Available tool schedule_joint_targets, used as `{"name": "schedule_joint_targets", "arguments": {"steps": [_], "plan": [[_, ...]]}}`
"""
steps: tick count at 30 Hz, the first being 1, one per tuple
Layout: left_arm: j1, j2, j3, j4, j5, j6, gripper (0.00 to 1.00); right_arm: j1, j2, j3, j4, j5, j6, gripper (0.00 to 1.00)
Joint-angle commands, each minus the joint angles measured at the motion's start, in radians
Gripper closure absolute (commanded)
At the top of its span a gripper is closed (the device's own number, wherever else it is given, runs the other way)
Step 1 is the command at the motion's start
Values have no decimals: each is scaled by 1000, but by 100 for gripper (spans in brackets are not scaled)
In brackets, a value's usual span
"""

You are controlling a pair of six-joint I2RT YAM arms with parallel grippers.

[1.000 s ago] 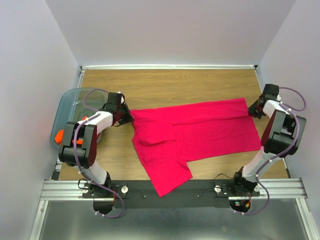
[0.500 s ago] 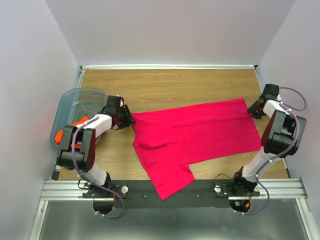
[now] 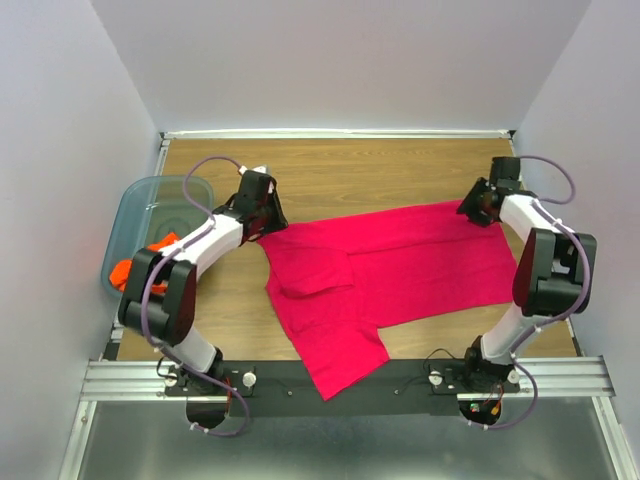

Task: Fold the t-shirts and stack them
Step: Fold the tshirt

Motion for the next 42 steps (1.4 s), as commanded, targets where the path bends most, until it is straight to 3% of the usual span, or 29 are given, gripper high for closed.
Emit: {"name": "schedule_joint_targets", "arguments": {"steps": [1, 8, 15, 22, 24, 27, 30, 33, 34, 35, 36, 42], "plan": [[-2, 114, 1, 0, 13, -5, 64, 30, 74, 12, -26, -74, 0, 52], [0, 258, 59, 19, 18, 26, 64, 32, 152, 15, -26, -57, -2, 52], [20, 456, 274, -17, 0, 69, 63, 10, 281, 102, -26, -9, 4, 52], [58, 684, 719, -81, -19, 118, 47, -13, 375, 336, -29, 18, 3, 48], [70, 714, 815, -121, -48, 117, 32, -13, 375, 369, -37, -15, 6, 45], [81, 680, 904, -153, -39, 111, 22, -6, 311, 372, -41, -52, 9, 35], [81, 499, 739, -83, 15, 88, 18, -3, 197, 300, -45, -80, 1, 17], [76, 285, 473, -25, 78, 55, 17, 3, 67, 190, -46, -123, -5, 5], [73, 193, 350, -21, 95, 52, 9, 4, 30, 158, -46, -131, -11, 3], [70, 153, 290, -20, 105, 48, 8, 7, -2, 127, -46, -149, -11, 0], [64, 76, 180, -18, 119, 39, 8, 7, -65, 70, -46, -166, -13, 0], [10, -90, -92, 43, 220, -66, 8, 15, -260, -91, -49, -227, -20, 0]]}}
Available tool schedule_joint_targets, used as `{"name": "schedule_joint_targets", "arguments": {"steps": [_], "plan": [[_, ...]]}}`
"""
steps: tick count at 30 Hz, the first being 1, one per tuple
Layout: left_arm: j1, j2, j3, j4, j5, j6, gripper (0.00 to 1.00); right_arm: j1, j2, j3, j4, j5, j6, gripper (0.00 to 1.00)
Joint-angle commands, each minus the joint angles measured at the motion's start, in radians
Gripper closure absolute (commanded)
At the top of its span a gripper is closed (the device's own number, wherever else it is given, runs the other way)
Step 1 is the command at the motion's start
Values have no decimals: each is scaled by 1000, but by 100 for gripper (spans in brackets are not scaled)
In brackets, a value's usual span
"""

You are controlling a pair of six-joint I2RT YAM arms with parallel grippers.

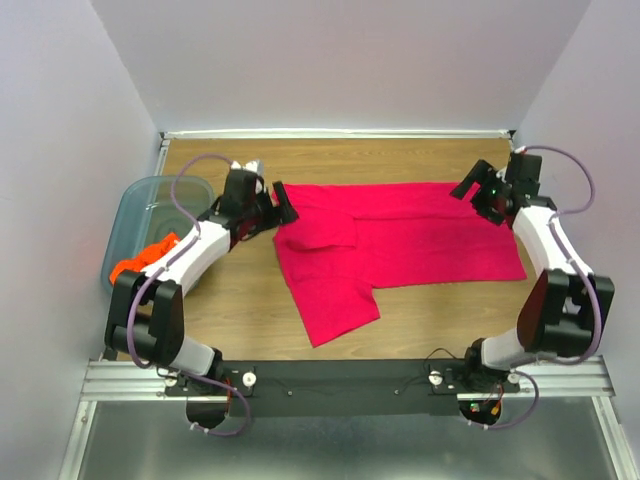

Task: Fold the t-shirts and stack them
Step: Fold the tshirt

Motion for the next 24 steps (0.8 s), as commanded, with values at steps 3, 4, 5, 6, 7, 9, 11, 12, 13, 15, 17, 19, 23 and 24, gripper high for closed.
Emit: {"name": "schedule_joint_targets", "arguments": {"steps": [3, 4, 5, 6, 7, 9, 11, 12, 13, 15, 17, 19, 23, 24], "plan": [[-56, -33, -201, 99, 112, -118, 9, 7, -144, -145, -27, -76, -20, 0], [-61, -20, -222, 121, 127, -139, 10, 7, -167, -157, -27, -79, -20, 0], [-64, -11, -227, 136, 136, -146, 11, 7, -175, -164, -27, -79, -21, 0], [-70, 0, -222, 162, 142, -149, 11, 7, -181, -176, -27, -80, -23, 0], [-73, 9, -222, 170, 147, -149, 11, 7, -183, -181, -29, -82, -25, 0], [-81, 36, -211, 198, 136, -147, 11, 7, -193, -191, -30, -92, -28, 0], [-81, 59, -207, 204, 118, -144, 11, 7, -209, -200, -32, -108, -25, 0], [-81, 70, -204, 204, 107, -143, 11, 7, -215, -204, -32, -109, -25, 0], [-81, 81, -201, 225, 95, -143, 11, 7, -221, -211, -33, -112, -26, 0], [-81, 121, -190, 227, 80, -136, 12, 7, -244, -216, -36, -115, -26, 0], [-84, 154, -187, 239, 83, -136, 12, 7, -256, -225, -39, -114, -25, 0], [-93, 174, -184, 264, 81, -133, 12, 7, -267, -228, -42, -114, -26, 0], [-101, 191, -172, 274, 84, -133, 13, 7, -269, -230, -47, -121, -25, 0], [-101, 193, -173, 282, 86, -133, 13, 7, -266, -228, -49, -126, -26, 0]]}}
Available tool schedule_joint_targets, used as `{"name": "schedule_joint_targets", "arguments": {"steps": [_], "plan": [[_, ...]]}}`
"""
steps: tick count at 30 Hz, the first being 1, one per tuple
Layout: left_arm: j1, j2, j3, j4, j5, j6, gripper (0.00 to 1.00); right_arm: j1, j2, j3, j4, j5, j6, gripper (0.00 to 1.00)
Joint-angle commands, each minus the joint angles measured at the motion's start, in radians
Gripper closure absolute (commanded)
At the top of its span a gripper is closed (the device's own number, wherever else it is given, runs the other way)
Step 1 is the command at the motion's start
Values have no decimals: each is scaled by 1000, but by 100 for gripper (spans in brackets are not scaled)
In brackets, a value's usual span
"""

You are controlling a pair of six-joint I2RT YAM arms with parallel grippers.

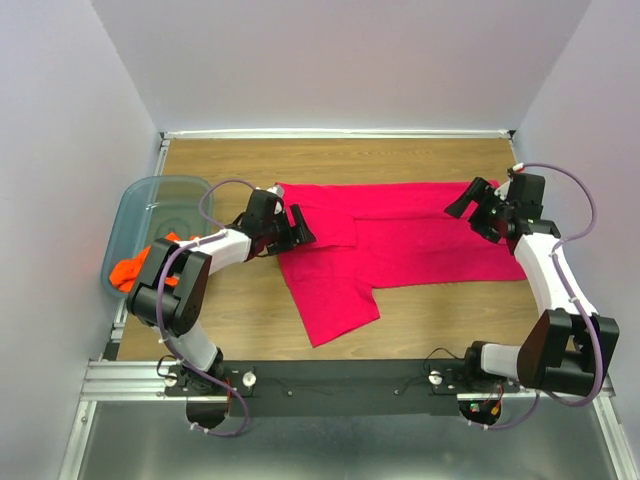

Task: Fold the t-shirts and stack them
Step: Fold the tshirt

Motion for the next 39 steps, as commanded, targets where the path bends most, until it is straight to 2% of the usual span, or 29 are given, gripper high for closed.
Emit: {"name": "schedule_joint_targets", "arguments": {"steps": [1, 17, 29, 35, 39], "plan": [[-11, 17, 21, 49, -14, -2, 14, 4, -10, -14, -19, -32, -10, 0], [-13, -18, 13, -7, -154, 53, 18, 4, 29, 7, -22, -86, -11, 0], [-29, 25, -8, 112, -83, 82, 21, 4, 41, -6, -20, -106, -11, 0], [-31, -17, -22, 100, -19, 52, 25, 4, 46, -6, -20, -111, -13, 0], [-31, -38, -8, 21, -2, 41, 25, 4, 47, -3, -20, -112, -11, 0]]}}
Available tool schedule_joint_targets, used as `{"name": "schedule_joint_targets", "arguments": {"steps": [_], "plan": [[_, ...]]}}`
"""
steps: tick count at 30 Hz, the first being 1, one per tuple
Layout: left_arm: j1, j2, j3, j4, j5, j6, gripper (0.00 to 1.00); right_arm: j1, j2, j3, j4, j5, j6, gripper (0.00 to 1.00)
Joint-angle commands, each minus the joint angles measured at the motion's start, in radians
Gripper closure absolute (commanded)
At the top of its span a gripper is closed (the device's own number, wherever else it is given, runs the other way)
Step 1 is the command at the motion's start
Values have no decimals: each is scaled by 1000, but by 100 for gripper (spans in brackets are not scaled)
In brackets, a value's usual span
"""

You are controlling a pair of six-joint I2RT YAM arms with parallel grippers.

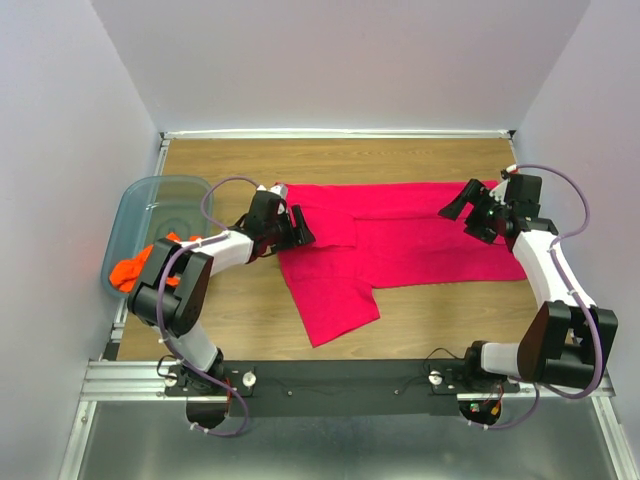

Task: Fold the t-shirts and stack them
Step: Fold the tshirt

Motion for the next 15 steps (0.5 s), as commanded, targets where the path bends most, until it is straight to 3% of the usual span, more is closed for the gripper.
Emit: {"name": "schedule_joint_targets", "arguments": {"steps": [1, 6, 11, 15], "plan": [[-4, -53, 5, -63, 36, -8, 25, 4, 11, -3, -15, -22, -11, 0], [-4, -58, 47, -114, 52, 12, 30, 4, 14, -13, -15, -24, -14, 0], [-4, -55, 44, -123, 67, 9, 49, 4, 12, -19, -15, -25, -17, 0], [-3, -73, 44, -152, 67, 15, 50, 4, 9, -20, -15, -25, -20, 0]]}}
